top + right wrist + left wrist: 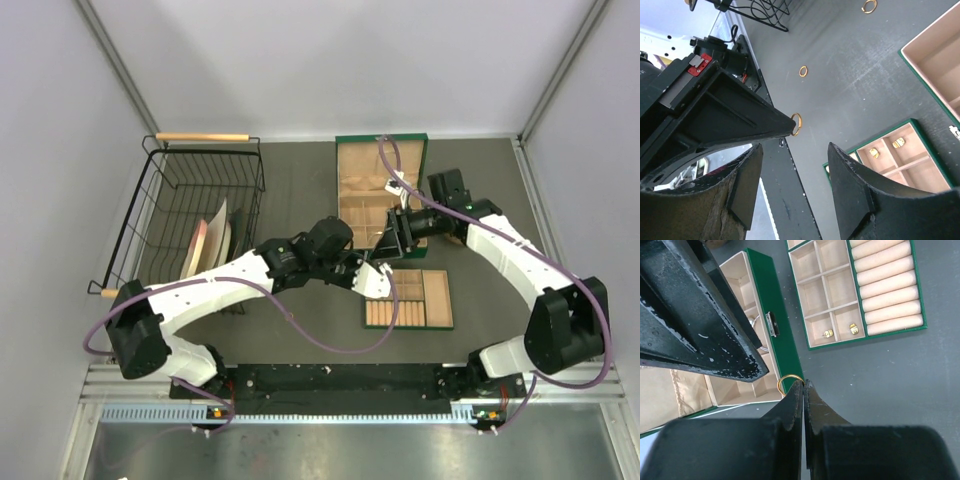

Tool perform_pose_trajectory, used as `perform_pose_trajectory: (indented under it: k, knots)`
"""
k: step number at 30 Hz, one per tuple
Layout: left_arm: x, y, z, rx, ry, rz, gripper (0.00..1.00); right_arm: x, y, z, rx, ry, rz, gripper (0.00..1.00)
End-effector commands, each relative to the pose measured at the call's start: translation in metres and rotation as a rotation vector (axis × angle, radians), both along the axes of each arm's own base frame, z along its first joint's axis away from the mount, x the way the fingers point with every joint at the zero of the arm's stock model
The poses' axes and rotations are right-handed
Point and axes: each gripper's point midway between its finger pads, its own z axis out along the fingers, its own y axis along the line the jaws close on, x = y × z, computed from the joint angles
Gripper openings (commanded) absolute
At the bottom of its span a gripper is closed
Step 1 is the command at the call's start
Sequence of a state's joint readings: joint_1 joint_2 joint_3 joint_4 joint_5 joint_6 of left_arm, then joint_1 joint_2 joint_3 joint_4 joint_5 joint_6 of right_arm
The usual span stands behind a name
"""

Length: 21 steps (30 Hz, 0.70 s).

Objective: Organize the mixed jewelry

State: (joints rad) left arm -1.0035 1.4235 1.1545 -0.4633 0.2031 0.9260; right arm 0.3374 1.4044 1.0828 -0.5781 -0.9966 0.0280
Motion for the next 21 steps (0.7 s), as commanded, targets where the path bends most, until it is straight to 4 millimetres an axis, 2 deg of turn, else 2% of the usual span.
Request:
perform_pose_trajectory:
  k: [1, 13, 21]
  knots:
    - [0.004, -0.003, 0.014, -0.042, -0.060, 0.002, 0.00, 0.002, 0.012, 0.015, 0.023, -0.043, 0.038, 0.55]
    - [0.000, -0.009, 0.012, -0.037, -0.061, -0.015, 0.00, 0.009, 0.023, 0.004, 0.004, -0.010, 0.055, 0.49]
    - [0.001, -0.009, 0.008, -0.028, -0.059, -0.013, 0.00, 0.007, 0.026, 0.002, 0.002, -0.008, 0.071, 0.43]
